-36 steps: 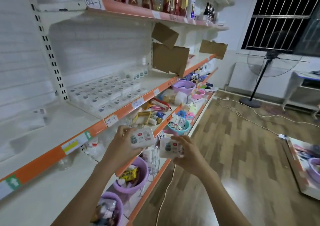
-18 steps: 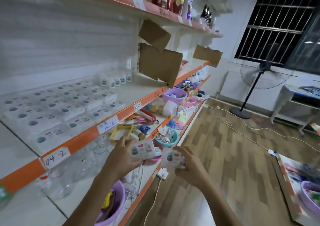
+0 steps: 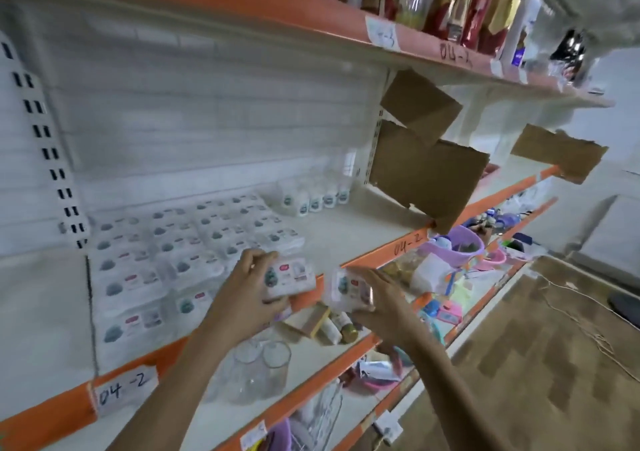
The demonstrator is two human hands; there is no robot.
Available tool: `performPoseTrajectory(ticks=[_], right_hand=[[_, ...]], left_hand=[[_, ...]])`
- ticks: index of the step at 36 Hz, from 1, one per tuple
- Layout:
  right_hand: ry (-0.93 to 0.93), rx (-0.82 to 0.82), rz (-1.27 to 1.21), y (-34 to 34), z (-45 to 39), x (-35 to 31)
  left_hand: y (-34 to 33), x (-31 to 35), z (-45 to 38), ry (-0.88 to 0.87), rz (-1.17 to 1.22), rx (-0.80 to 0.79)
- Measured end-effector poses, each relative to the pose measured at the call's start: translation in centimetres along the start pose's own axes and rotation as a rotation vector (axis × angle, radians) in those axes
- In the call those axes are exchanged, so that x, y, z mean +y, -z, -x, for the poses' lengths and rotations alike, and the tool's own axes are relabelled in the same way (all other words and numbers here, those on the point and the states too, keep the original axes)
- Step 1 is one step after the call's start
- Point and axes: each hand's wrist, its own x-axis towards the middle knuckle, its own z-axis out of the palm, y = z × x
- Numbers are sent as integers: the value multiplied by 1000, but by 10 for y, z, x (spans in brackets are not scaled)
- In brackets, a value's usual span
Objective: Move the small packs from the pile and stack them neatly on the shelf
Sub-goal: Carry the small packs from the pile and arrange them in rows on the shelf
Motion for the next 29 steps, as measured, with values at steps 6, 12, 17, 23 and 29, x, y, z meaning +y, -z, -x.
performPoseTrajectory(ticks=[6, 12, 17, 23, 29], right_hand=[[139, -140, -73, -8, -77, -4], [238, -266, -130, -14, -128, 16], [333, -405, -193, -26, -148, 28], [463, -460, -248, -43, -151, 33], [502, -446, -344, -53, -155, 43]], left_hand=[[13, -22, -7, 83, -199, 58], [8, -31, -4, 251, -267, 78], [2, -24, -2, 350, -289, 135], [-8, -10, 0, 436, -215, 181], [-18, 2, 0, 485, -243, 151]])
